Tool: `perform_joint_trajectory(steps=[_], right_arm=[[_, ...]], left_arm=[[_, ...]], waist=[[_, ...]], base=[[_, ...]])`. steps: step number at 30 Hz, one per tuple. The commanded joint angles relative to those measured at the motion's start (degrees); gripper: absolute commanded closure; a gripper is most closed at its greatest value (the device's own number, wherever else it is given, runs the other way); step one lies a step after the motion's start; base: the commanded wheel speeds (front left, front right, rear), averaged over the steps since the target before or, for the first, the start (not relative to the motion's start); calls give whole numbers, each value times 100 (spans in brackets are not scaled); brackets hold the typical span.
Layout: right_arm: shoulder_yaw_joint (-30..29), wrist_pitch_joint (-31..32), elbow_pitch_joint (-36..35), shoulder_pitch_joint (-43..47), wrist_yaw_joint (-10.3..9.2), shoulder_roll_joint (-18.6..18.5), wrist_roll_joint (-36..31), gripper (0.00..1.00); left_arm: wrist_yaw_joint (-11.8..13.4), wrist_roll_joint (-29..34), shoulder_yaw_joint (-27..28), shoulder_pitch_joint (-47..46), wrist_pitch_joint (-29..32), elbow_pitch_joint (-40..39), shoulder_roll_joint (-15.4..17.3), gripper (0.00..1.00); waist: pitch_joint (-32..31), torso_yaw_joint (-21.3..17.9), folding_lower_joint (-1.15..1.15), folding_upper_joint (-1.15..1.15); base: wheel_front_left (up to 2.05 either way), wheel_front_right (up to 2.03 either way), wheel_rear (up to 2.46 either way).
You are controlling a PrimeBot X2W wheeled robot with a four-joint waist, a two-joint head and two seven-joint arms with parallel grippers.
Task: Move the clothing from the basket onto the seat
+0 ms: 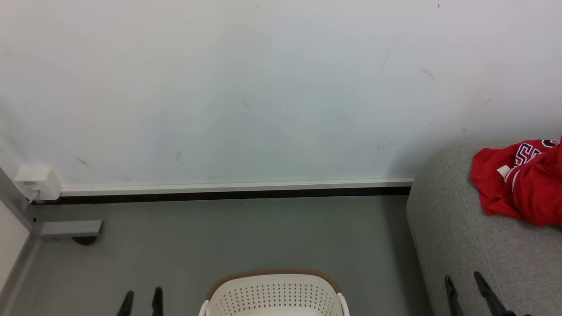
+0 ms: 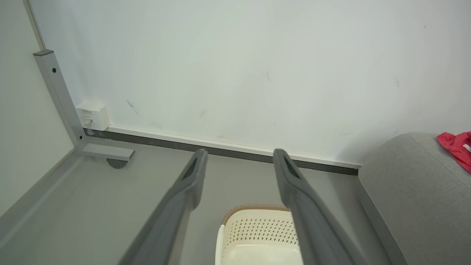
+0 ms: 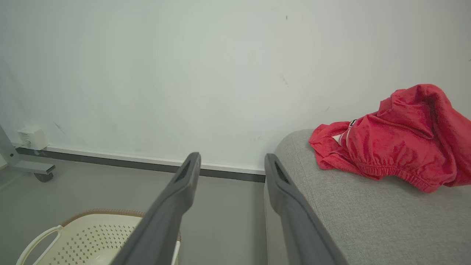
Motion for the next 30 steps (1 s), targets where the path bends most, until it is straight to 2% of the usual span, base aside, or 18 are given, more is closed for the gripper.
perform_joint_trajectory(steps=[1,4,30], right_arm=[[9,2,43,6,0,11,17,100],[0,28,159,41,0,28,106,100],[-230,722,112,-316,0,11,2926,100]], left_arm=[[-14,6,-15,-1,4,38,-37,100],[-23,-67,-25,6,35,165,-111,100],[-313,-2448,319,-406,726,154,-272,100]], waist=[[2,1,0,0],[3,3,0,0],[58,29,0,0]], base=[[0,0,0],[0,0,0],[0,0,0]])
